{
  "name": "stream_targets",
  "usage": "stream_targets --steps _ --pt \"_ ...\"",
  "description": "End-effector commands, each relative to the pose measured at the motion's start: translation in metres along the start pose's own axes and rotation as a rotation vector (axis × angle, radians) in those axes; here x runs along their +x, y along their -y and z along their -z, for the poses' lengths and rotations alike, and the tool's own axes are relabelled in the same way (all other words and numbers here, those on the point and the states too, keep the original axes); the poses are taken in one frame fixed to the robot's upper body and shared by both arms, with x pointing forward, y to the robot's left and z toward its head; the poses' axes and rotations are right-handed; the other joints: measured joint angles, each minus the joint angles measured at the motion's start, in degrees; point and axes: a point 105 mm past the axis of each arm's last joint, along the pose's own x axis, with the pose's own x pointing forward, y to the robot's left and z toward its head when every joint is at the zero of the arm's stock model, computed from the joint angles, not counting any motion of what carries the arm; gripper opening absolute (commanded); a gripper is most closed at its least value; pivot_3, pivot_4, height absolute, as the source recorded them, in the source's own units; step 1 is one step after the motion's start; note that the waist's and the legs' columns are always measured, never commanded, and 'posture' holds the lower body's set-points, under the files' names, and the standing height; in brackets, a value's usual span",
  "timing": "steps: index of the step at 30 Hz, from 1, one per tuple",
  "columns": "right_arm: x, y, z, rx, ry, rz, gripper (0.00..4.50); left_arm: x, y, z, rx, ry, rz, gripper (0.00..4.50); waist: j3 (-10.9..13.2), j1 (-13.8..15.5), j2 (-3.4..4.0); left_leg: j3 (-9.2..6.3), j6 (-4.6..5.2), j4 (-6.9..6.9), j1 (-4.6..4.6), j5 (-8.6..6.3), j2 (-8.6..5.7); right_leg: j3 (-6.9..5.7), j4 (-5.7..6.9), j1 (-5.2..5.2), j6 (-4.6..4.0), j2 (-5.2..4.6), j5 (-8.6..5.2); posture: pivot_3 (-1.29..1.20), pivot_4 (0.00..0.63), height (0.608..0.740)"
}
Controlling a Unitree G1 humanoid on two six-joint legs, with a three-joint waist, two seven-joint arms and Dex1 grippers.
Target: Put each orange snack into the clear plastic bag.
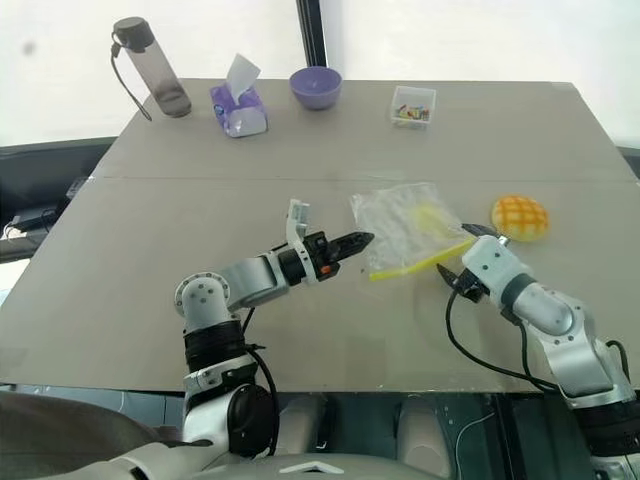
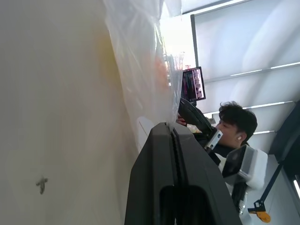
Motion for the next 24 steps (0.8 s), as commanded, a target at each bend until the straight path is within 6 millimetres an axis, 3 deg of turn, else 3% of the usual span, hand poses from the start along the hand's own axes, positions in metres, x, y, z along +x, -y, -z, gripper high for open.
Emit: stream_targets --steps 1,2,5,13,24 --pt "0.009 0.011 -0.007 -0.074 0.044 0.064 4.50 -0.010 0.012 -0.001 0.028 0.016 0.035 0.04 0.02 -0.19 -0.04 0.01 0.00 0.00 0.02 0.00 0.01 0.01 0.00 0.01 0.00 0.00 0.00 0.00 0.150 0.740" --pt "0.011 0.015 -0.008 -0.045 0.054 0.087 4.50 -0.011 0.012 0.000 0.028 0.015 0.033 0.04 0.02 -0.19 -0.04 0.01 -0.01 0.00 0.02 0.00 0.01 0.01 0.00 0.02 0.00 0.00 0.00 0.00 0.150 0.740" --pt "0.015 0.018 -0.016 -0.034 0.100 0.105 3.76 -0.015 0.010 0.001 0.024 0.010 0.018 0.00 0.03 -0.21 -0.04 0.01 -0.01 0.00 0.02 0.00 0.01 0.03 -0.01 0.02 -0.01 0.00 0.00 0.00 0.150 0.740" --pt "0.022 0.016 -0.025 -0.071 0.144 0.087 0.05 -0.019 0.005 0.010 0.019 -0.041 0.000 0.00 0.03 -0.22 -0.04 0.02 -0.01 -0.01 0.02 0.01 0.00 0.05 -0.01 0.02 -0.02 0.00 0.01 0.00 0.150 0.740" --pt "0.026 0.011 -0.030 -0.101 0.169 0.065 0.05 -0.023 0.007 0.012 0.084 -0.085 0.006 0.00 0.03 -0.31 -0.04 0.06 -0.01 -0.01 0.03 0.01 0.00 0.09 0.00 0.01 -0.03 0.00 0.01 0.00 0.150 0.740"
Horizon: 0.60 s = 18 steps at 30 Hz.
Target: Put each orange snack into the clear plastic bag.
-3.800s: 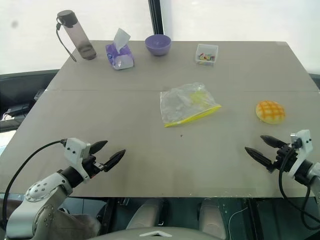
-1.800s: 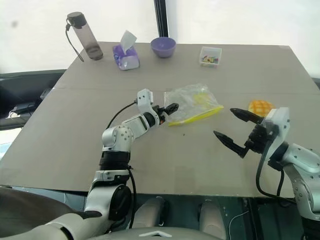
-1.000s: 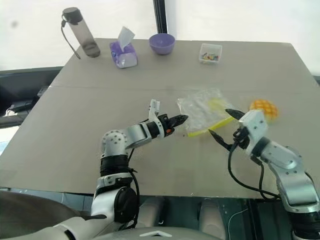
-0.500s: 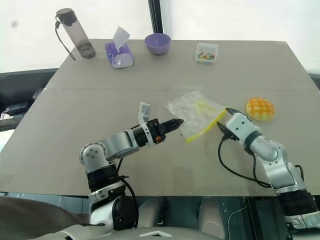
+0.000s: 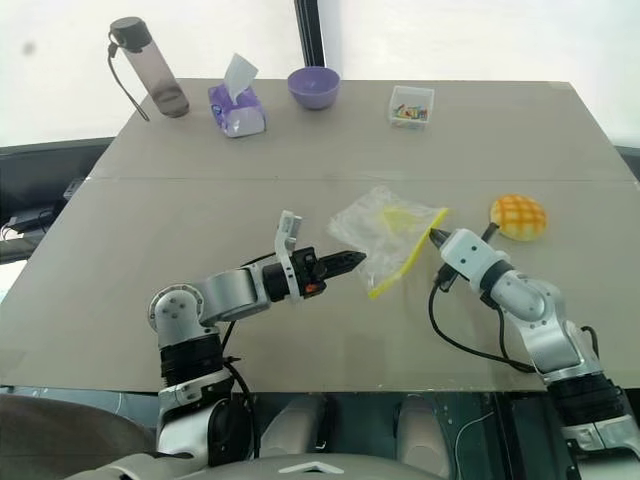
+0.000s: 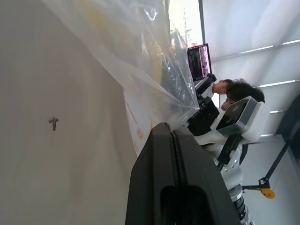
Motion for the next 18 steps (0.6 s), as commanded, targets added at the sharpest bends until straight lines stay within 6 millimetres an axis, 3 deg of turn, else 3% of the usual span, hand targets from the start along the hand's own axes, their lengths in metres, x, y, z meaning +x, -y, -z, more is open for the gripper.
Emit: stream_targets --steps 1,6,12,18 --pt "0.002 0.012 -0.011 -0.057 0.043 0.033 0.05 0.000 0.011 -0.001 0.037 0.013 0.054 0.00 0.00 0.00 0.00 0.00 0.00 0.00 0.00 0.00 0.00 0.00 0.00 0.00 0.00 0.00 0.00 0.00 0.150 0.740" --pt "-0.001 0.007 -0.006 -0.207 0.028 -0.019 0.05 0.000 0.012 -0.003 0.042 0.025 0.060 0.00 0.00 0.02 0.01 0.00 0.00 0.00 0.00 0.00 0.00 0.00 0.00 -0.01 0.00 0.00 0.00 0.00 0.150 0.740" --pt "0.002 0.013 0.001 -0.335 0.009 0.024 2.80 0.001 0.009 -0.003 0.034 0.030 0.045 0.00 0.00 -0.08 0.01 0.02 0.00 -0.01 0.01 0.00 -0.01 0.03 0.01 -0.03 -0.01 0.00 0.00 0.00 0.150 0.740" --pt "0.010 0.001 -0.003 -0.435 0.064 -0.040 2.80 0.002 0.011 -0.001 0.032 0.027 0.057 0.00 0.00 -0.08 0.01 0.05 0.00 -0.01 0.01 0.00 -0.01 0.06 0.01 -0.03 -0.01 0.00 0.00 0.00 0.150 0.740"
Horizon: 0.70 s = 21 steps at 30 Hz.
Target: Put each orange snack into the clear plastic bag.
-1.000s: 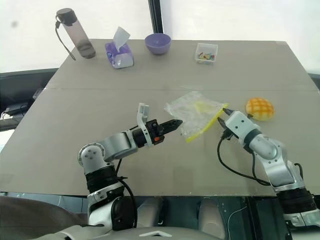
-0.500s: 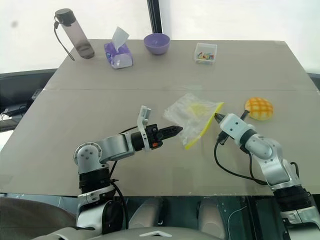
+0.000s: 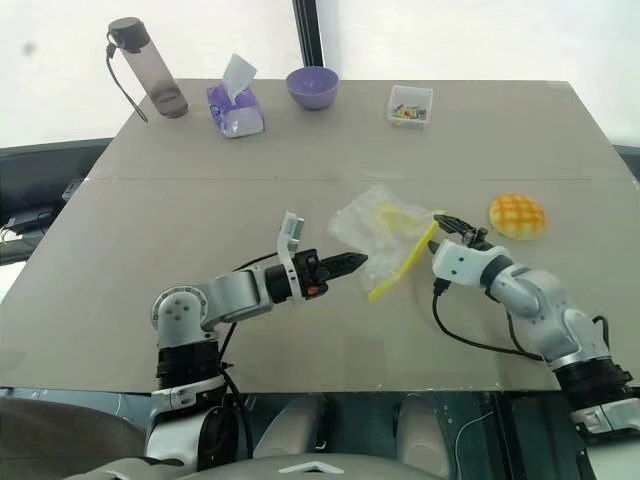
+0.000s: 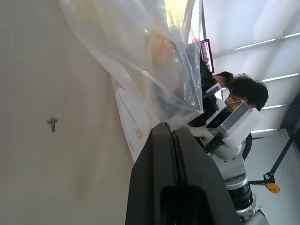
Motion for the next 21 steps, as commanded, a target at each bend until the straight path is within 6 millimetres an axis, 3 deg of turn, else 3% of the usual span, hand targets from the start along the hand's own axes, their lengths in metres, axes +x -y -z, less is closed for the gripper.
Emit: stream_targets --steps 1,9,12,15,16,21 --pt "0.006 0.000 -0.010 -0.080 0.066 -0.014 2.80 0.000 0.011 -0.003 0.021 0.018 0.048 0.00 0.00 0.00 0.00 -0.01 0.00 0.00 0.01 0.00 0.00 -0.01 0.00 0.00 0.00 0.00 0.00 0.00 0.150 0.740" --pt "0.023 -0.020 -0.017 -0.187 0.136 -0.101 2.80 0.002 0.013 -0.002 0.021 0.012 0.055 0.00 0.00 -0.11 0.00 0.02 -0.01 -0.01 0.03 0.00 0.00 0.01 0.00 0.01 0.00 0.00 0.00 0.00 0.150 0.740" --pt "0.026 -0.013 -0.017 -0.185 0.141 -0.063 2.06 0.002 0.013 -0.003 0.022 0.014 0.055 0.00 0.00 -0.10 -0.01 0.02 -0.01 0.00 0.07 0.01 0.00 0.03 0.00 0.04 0.00 0.00 0.00 0.00 0.150 0.740" --pt "0.026 -0.009 -0.010 -0.178 0.117 -0.050 0.43 0.000 0.012 -0.004 0.023 0.019 0.051 0.00 0.00 -0.11 -0.01 0.03 -0.01 -0.01 0.07 0.01 0.00 0.04 0.00 0.03 0.00 0.00 0.00 0.00 0.150 0.740" --pt "0.025 -0.008 -0.006 -0.163 0.103 -0.042 0.20 0.000 0.010 -0.005 0.024 0.023 0.044 0.00 0.00 -0.13 -0.01 0.03 -0.01 -0.01 0.07 0.01 0.00 0.05 0.00 0.04 0.00 0.00 0.00 0.00 0.150 0.740" --pt "0.024 0.007 0.004 -0.110 0.057 0.033 0.20 -0.005 0.000 -0.019 0.080 0.083 -0.021 0.00 -0.01 -0.12 -0.01 0.03 -0.02 -0.01 0.12 0.02 0.00 0.04 0.02 0.08 -0.01 0.01 0.01 0.00 0.150 0.740"
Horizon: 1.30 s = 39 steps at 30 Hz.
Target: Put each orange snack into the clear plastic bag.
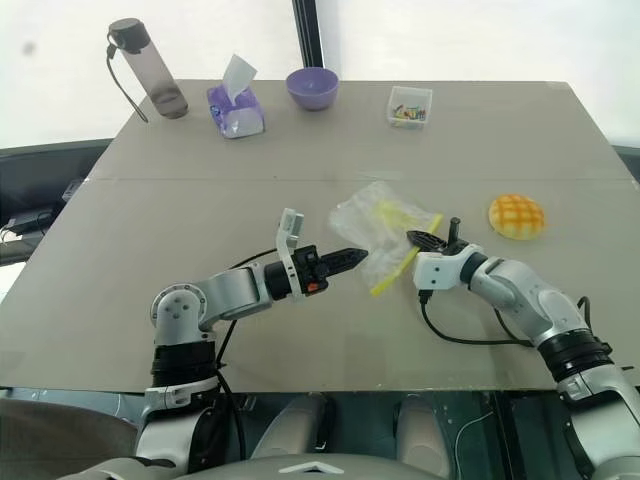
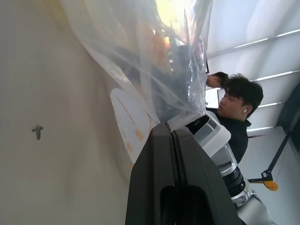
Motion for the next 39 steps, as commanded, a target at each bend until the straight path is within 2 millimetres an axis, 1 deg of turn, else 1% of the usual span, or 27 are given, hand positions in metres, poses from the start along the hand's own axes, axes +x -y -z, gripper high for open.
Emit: stream_targets --steps 1,3,5,6,7,8,9,10,11,12,13,14,15,16,17,18,20,21,23,25,27,30,32,34,36,37,39 --pt "-0.004 0.026 0.018 0.061 -0.077 0.114 0.20 -0.003 -0.004 -0.016 0.055 0.084 -0.034 0.00 0.00 0.00 0.00 0.01 0.00 0.00 0.00 0.00 0.00 0.01 0.00 0.00 0.00 0.00 0.00 0.00 0.150 0.740" --pt "-0.004 0.040 0.023 0.126 -0.109 0.191 0.04 -0.005 -0.009 -0.023 0.079 0.117 -0.058 0.56 0.01 0.01 0.00 0.02 0.00 0.00 0.00 0.00 0.00 0.02 0.00 0.01 0.00 0.00 0.00 0.00 0.150 0.740" --pt "-0.001 0.056 0.029 0.167 -0.160 0.264 0.04 -0.004 -0.014 -0.035 0.145 0.144 -0.115 1.17 0.01 -0.03 0.00 0.03 0.00 -0.02 0.00 0.00 0.00 0.03 -0.01 0.00 -0.01 0.00 0.00 0.00 0.150 0.740" --pt "0.000 0.063 0.032 0.143 -0.202 0.298 0.04 -0.004 -0.016 -0.043 0.193 0.163 -0.150 1.30 0.01 -0.03 0.00 0.03 0.00 -0.03 -0.01 0.00 0.00 0.03 -0.01 -0.02 -0.01 0.00 0.00 0.00 0.150 0.740" --pt "0.001 0.068 0.034 0.140 -0.236 0.312 0.04 -0.005 -0.018 -0.051 0.243 0.186 -0.183 1.30 0.01 -0.03 0.00 0.03 0.00 -0.03 -0.01 0.00 0.00 0.03 -0.01 -0.02 -0.01 0.01 0.00 0.00 0.150 0.740" --pt "0.003 0.068 0.035 0.182 -0.248 0.312 0.04 -0.005 -0.019 -0.060 0.297 0.211 -0.213 1.30 0.01 -0.01 0.00 0.03 0.00 -0.03 -0.01 0.00 0.00 0.03 0.00 -0.02 -0.01 0.01 0.00 0.00 0.150 0.740" --pt "0.007 0.071 0.034 0.228 -0.254 0.313 0.04 -0.006 -0.017 -0.076 0.386 0.265 -0.250 1.30 0.01 -0.01 0.01 0.03 -0.01 -0.03 -0.01 0.01 0.00 0.02 0.00 -0.04 -0.01 0.03 0.00 0.00 0.150 0.740" --pt "0.012 0.073 0.035 0.219 -0.291 0.309 0.04 -0.007 -0.010 -0.097 0.479 0.337 -0.277 1.30 0.02 -0.01 -0.01 0.04 -0.01 -0.03 -0.01 0.01 0.00 0.01 0.00 -0.03 -0.01 0.04 0.00 0.00 0.150 0.740" --pt "0.015 0.077 0.035 0.160 -0.350 0.301 0.04 -0.008 0.000 -0.114 0.553 0.399 -0.289 1.30 0.04 0.01 0.00 0.05 -0.01 -0.04 -0.01 0.01 0.00 0.00 0.00 -0.03 -0.02 0.04 0.01 0.00 0.150 0.740" --pt "0.019 0.080 0.036 0.093 -0.404 0.292 0.04 -0.008 0.010 -0.127 0.610 0.447 -0.287 1.30 0.04 0.02 0.00 0.14 -0.02 -0.04 -0.07 0.02 0.00 -0.04 -0.01 -0.07 -0.02 0.04 0.01 0.00 0.150 0.740" --pt "0.025 0.081 0.034 0.095 -0.419 0.269 0.04 -0.005 0.023 -0.137 0.692 0.484 -0.278 1.30 0.04 0.02 0.00 0.17 -0.03 -0.04 -0.15 0.02 0.00 -0.04 -0.02 -0.14 -0.02 0.04 0.01 0.00 0.150 0.740" --pt "0.030 0.082 0.031 0.097 -0.420 0.249 0.04 -0.002 0.035 -0.143 0.785 0.502 -0.271 1.30 0.04 0.05 0.00 0.24 -0.03 -0.04 -0.26 0.02 0.00 -0.02 -0.02 -0.25 -0.02 0.03 0.01 0.00 0.150 0.740" --pt "0.037 0.084 0.028 0.106 -0.421 0.241 0.04 0.005 0.049 -0.144 0.934 0.495 -0.266 1.30 0.03 0.04 0.01 0.26 -0.03 -0.06 -0.35 0.02 -0.01 -0.01 -0.05 -0.33 -0.01 0.02 0.01 0.00 0.150 0.740" --pt "0.043 0.087 0.027 0.119 -0.425 0.244 0.04 0.012 0.059 -0.141 1.071 0.476 -0.267 1.30 0.03 0.05 0.01 0.28 -0.03 -0.08 -0.35 0.02 -0.02 -0.01 -0.06 -0.34 -0.01 0.01 0.01 0.00 0.150 0.740" --pt "0.050 0.091 0.025 0.139 -0.443 0.261 0.04 0.022 0.066 -0.136 1.256 0.441 -0.295 1.30 0.04 -0.10 0.00 0.27 -0.03 -0.14 -0.34 0.02 -0.02 0.00 -0.11 -0.34 -0.01 0.01 0.01 0.00 0.150 0.740" --pt "0.057 0.096 0.023 0.154 -0.451 0.270 0.04 0.033 0.069 -0.128 1.430 0.399 -0.320 1.30 0.04 -0.26 0.01 0.32 -0.03 -0.23 -0.36 0.02 -0.03 0.02 -0.16 -0.39 -0.01 0.02 0.01 0.00 0.150 0.740" --pt "0.069 0.102 0.018 0.166 -0.460 0.279 0.04 0.048 0.070 -0.111 1.680 0.322 -0.323 1.30 0.06 -0.26 0.04 0.40 -0.04 -0.35 -0.37 0.03 -0.05 0.14 -0.13 -0.50 -0.01 0.02 0.01 0.00 0.150 0.740" --pt "0.072 0.104 0.016 0.169 -0.463 0.281 0.04 0.052 0.067 -0.102 1.742 0.285 -0.308 1.30 0.06 -0.30 0.05 0.40 -0.04 -0.35 -0.37 0.03 -0.05 0.17 -0.09 -0.56 -0.01 0.03 0.01 0.00 0.150 0.740" --pt "0.079 0.109 0.014 0.175 -0.463 0.291 0.04 0.059 0.055 -0.083 1.827 0.188 -0.288 1.30 0.07 -0.39 0.05 0.47 -0.04 -0.38 -0.42 0.03 -0.05 0.27 -0.01 -0.71 -0.01 0.03 0.01 0.00 0.150 0.740" --pt "0.083 0.113 0.011 0.175 -0.460 0.303 0.04 0.060 0.035 -0.072 1.883 0.095 -0.323 1.30 0.08 -0.44 0.09 0.47 -0.05 -0.38 -0.50 0.04 -0.04 0.30 0.05 -0.86 -0.01 0.07 0.01 0.00 0.150 0.740" --pt "0.085 0.114 0.010 0.182 -0.460 0.311 0.04 0.057 0.023 -0.070 1.897 0.071 -0.377 1.30 0.11 -0.81 0.13 0.48 -0.05 -0.38 -0.50 0.04 -0.04 0.35 0.12 -0.92 -0.01 0.07 0.01 0.00 0.150 0.740" --pt "0.085 0.111 0.009 0.188 -0.462 0.309 0.04 0.049 0.022 -0.083 1.928 0.161 -0.502 1.30 0.12 -1.25 0.13 0.42 -0.04 -0.23 -0.72 0.04 -0.04 0.36 0.25 -1.11 -0.01 0.08 0.01 0.00 0.150 0.740" --pt "0.085 0.106 0.009 0.192 -0.463 0.301 0.04 0.046 0.022 -0.085 1.907 0.204 -0.528 1.30 0.11 -1.44 0.14 0.38 -0.04 -0.05 -1.00 0.05 -0.04 0.36 0.46 -1.42 -0.01 0.08 0.01 0.00 0.150 0.740" --pt "0.085 0.103 0.009 0.193 -0.464 0.295 0.04 0.043 0.023 -0.087 1.894 0.259 -0.555 1.86 0.11 -1.62 0.14 0.37 -0.06 0.09 -1.28 0.07 -0.04 0.47 0.79 -1.79 -0.01 0.07 0.01 0.00 0.150 0.740" --pt "0.084 0.102 0.009 0.192 -0.464 0.291 0.04 0.040 0.024 -0.091 1.868 0.310 -0.583 2.57 0.11 -1.73 0.14 0.36 -0.08 0.08 -1.25 0.08 -0.05 0.52 0.88 -1.82 -0.01 0.07 0.01 0.00 0.150 0.740" --pt "0.084 0.102 0.010 0.192 -0.465 0.290 0.04 0.038 0.026 -0.094 1.871 0.334 -0.600 3.25 0.12 -1.75 0.14 0.37 -0.09 0.08 -1.24 0.09 -0.04 0.53 0.91 -1.84 -0.01 0.08 0.01 0.00 0.150 0.740" --pt "0.084 0.101 0.010 0.191 -0.466 0.289 0.04 0.037 0.019 -0.095 1.834 0.324 -0.626 4.08 0.11 -1.76 0.14 0.37 -0.12 0.08 -1.23 0.11 -0.05 0.54 0.96 -1.86 -0.01 0.08 0.01 0.00 0.150 0.740"
